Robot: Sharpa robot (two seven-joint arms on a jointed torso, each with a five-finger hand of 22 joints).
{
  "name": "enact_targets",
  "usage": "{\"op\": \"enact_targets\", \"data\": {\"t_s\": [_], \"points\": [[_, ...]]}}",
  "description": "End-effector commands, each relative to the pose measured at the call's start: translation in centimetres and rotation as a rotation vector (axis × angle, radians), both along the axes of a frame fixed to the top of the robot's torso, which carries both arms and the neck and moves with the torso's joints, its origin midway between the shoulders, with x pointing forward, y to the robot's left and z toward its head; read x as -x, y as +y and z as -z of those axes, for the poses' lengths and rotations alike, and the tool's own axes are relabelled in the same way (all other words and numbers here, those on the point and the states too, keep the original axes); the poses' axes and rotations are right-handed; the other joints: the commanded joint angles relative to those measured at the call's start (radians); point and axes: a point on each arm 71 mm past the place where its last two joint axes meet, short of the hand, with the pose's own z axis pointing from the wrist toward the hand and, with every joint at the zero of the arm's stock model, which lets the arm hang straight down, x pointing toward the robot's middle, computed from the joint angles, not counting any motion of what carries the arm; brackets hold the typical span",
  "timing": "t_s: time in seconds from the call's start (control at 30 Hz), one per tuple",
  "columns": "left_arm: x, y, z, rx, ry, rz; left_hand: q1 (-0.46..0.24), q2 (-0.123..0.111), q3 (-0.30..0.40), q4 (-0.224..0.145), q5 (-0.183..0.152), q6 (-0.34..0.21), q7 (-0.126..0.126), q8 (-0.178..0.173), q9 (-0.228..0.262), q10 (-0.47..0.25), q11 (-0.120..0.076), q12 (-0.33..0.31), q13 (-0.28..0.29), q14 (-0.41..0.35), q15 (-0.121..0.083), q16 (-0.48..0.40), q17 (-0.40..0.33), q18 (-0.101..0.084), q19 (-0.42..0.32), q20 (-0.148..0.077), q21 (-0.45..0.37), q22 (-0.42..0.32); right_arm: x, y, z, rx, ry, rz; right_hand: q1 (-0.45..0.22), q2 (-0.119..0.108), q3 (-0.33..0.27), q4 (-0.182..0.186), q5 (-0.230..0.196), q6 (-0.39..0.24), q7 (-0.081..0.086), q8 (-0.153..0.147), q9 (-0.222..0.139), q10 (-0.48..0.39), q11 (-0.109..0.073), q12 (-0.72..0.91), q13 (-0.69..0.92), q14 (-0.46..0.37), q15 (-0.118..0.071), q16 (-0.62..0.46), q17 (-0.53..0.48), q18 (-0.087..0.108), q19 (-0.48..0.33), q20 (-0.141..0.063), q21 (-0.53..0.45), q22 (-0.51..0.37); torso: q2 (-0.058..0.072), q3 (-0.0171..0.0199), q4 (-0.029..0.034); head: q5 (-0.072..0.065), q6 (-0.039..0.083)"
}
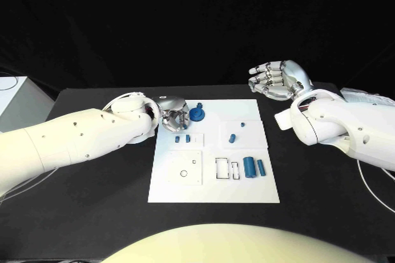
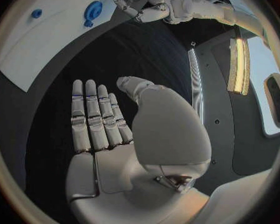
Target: Assemble the parts on the task board
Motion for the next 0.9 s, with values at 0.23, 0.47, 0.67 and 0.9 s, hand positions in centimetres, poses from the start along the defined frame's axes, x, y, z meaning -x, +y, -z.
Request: {"op": "enact_targets", "data": {"t_s": [0.23,0.47,0.67,0.9], "points": [[0.24,-0.10,0.77,-0.040,0.041,0.005,-0.016,-0.002,-0.014,0.006,0.000,0.011,-0.002,-0.007,-0.001,0.008,-0.003,-0.008,0.004,0.001,-0.003,0.005,-0.008,0.006,-0.008,-0.002,-0.012,-0.010,0.04,0.13,-0.01,-0.002,-0.005,-0.018,-0.012,-0.003,0.000,-0.007,-0.002,-0.005,0.043,-0.003,-0.001,-0.005,0.003,-0.005,-0.001,-0.003,0.004,-0.005,-0.002,0.011,-0.005,0.003,0.000,-0.003,-0.001,-0.0004,-0.0002,-0.001,0.000],[0.21,-0.03,0.81,-0.043,0.035,0.000,-0.013,0.000,-0.014,0.005,0.001,0.009,-0.002,-0.009,-0.001,0.005,-0.003,-0.011,0.005,-0.002,-0.003,0.004,-0.012,0.007,-0.009,-0.003,-0.014,-0.012,0.05,0.12,0.00,-0.002,-0.005,-0.018,-0.012,-0.003,0.000,-0.007,-0.002,-0.005,0.043,-0.003,-0.001,-0.005,0.003,-0.005,-0.001,-0.003,0.004,-0.005,-0.002,0.011,-0.005,0.003,0.000,-0.003,0.000,-0.0003,-0.0002,-0.001,0.000],[0.26,-0.09,0.77,-0.039,0.031,0.002,-0.012,-0.001,-0.018,0.005,0.001,0.002,0.000,-0.016,-0.003,-0.001,0.000,-0.018,0.008,-0.007,-0.001,0.003,-0.019,0.007,-0.012,-0.003,-0.020,-0.018,0.05,0.09,0.01,-0.002,-0.006,-0.017,-0.012,-0.003,0.000,-0.007,-0.002,-0.005,0.043,-0.003,-0.001,-0.005,0.003,-0.005,-0.001,-0.003,0.004,-0.005,-0.002,0.011,-0.005,0.003,0.000,-0.003,0.000,-0.0005,-0.0004,-0.002,0.000],[0.27,-0.05,0.70,-0.033,0.021,-0.003,-0.012,-0.006,-0.021,0.004,0.002,-0.022,0.003,-0.035,-0.010,-0.005,0.003,-0.024,0.014,-0.012,0.001,0.003,-0.024,0.008,-0.013,-0.001,-0.027,-0.025,0.06,0.07,0.01,-0.002,-0.006,-0.017,-0.013,-0.003,0.000,-0.007,-0.002,-0.006,0.044,-0.004,-0.002,-0.006,0.003,-0.005,-0.001,-0.003,0.005,-0.005,-0.004,0.011,-0.005,0.004,0.000,-0.006,0.000,-0.0004,-0.0001,-0.003,0.000]]}}
